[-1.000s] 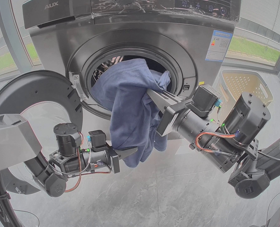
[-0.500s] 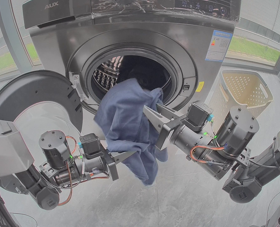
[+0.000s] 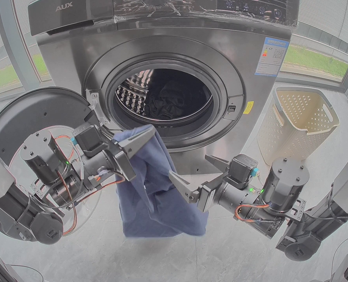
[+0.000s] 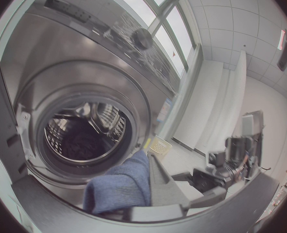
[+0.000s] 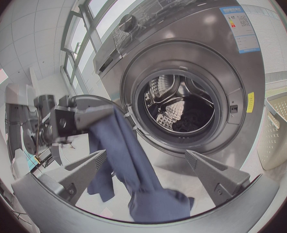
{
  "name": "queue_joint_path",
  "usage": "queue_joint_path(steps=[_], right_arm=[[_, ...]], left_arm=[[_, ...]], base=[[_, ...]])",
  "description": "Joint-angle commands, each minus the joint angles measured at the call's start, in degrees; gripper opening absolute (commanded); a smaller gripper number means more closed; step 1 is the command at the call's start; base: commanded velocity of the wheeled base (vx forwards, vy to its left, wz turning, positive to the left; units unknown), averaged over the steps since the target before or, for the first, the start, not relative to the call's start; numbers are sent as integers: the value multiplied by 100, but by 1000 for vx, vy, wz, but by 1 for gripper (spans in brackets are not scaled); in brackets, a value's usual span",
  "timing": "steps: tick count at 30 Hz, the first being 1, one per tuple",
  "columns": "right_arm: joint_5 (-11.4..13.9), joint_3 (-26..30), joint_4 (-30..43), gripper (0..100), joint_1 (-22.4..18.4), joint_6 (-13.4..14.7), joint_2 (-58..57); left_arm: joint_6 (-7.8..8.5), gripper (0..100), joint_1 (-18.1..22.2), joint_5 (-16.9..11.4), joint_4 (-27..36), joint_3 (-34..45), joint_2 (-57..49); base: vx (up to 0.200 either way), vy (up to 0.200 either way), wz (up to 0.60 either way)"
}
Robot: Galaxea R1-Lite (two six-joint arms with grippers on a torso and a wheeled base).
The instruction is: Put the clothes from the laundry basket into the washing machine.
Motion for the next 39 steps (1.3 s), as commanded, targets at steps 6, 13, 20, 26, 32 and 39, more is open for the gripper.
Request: queue_joint_path(steps=[6, 13, 20, 26, 32, 39], right_arm=[[21, 639, -6, 100, -10, -18, 74], [21, 683, 56, 100, -159, -35, 206], [38, 604, 47, 100, -441, -70, 479], [144, 595, 3, 100, -704, -132, 698], [153, 578, 3, 100, -801, -158, 944], [161, 252, 3, 100, -713, -167, 1305]], left_arm=[[-1, 0, 82, 346, -14, -481, 101], [8, 0, 64, 329, -14, -551, -57], [-1, 0, 64, 285, -14, -560, -242], [-1, 0, 55, 285, -14, -683, -321], [-10, 0, 55, 285, -14, -771, -444], [-10, 0, 20, 285, -14, -824, -541]], base=[[0, 0, 0], [0, 0, 0], [0, 0, 0], [0, 0, 0], [0, 0, 0], [0, 0, 0]])
